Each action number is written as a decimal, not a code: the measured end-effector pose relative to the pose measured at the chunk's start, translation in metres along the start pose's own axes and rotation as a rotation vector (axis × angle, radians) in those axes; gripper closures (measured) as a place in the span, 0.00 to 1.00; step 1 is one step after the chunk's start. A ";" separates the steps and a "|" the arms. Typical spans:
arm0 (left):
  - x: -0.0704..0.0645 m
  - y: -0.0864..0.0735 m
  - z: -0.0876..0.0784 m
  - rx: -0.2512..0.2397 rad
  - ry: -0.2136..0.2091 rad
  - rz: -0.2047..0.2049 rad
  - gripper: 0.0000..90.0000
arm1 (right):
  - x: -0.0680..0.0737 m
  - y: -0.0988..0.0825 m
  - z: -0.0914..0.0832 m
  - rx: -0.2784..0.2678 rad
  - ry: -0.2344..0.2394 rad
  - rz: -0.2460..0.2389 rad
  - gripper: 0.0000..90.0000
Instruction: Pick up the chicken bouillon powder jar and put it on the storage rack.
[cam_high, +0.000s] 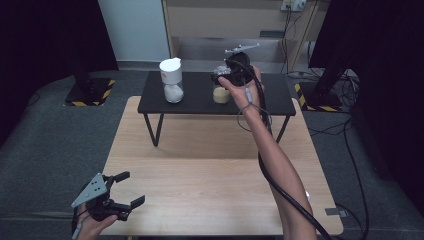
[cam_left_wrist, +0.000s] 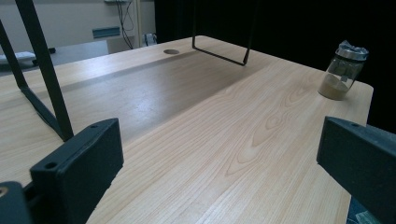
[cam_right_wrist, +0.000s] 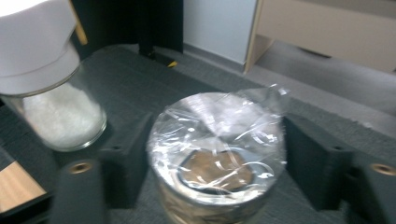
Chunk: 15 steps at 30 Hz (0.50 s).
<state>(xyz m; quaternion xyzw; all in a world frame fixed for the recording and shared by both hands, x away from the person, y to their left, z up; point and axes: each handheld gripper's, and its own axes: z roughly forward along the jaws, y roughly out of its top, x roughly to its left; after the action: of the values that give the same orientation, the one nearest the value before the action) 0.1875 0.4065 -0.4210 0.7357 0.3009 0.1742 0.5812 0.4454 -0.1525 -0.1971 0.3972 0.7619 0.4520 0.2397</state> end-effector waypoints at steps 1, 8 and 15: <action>0.000 0.000 0.000 0.000 0.000 0.000 0.00 | -0.001 -0.001 -0.001 -0.007 0.000 -0.006 0.24; 0.000 0.000 0.000 0.001 0.002 0.001 0.00 | -0.003 -0.003 -0.002 -0.014 0.004 -0.011 0.12; 0.000 0.000 0.000 0.001 0.003 0.001 0.00 | -0.003 -0.002 -0.004 -0.029 0.012 -0.008 0.11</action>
<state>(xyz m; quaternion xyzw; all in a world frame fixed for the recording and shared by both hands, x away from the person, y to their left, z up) 0.1872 0.4064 -0.4207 0.7359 0.3014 0.1753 0.5805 0.4434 -0.1574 -0.1971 0.3880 0.7583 0.4643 0.2426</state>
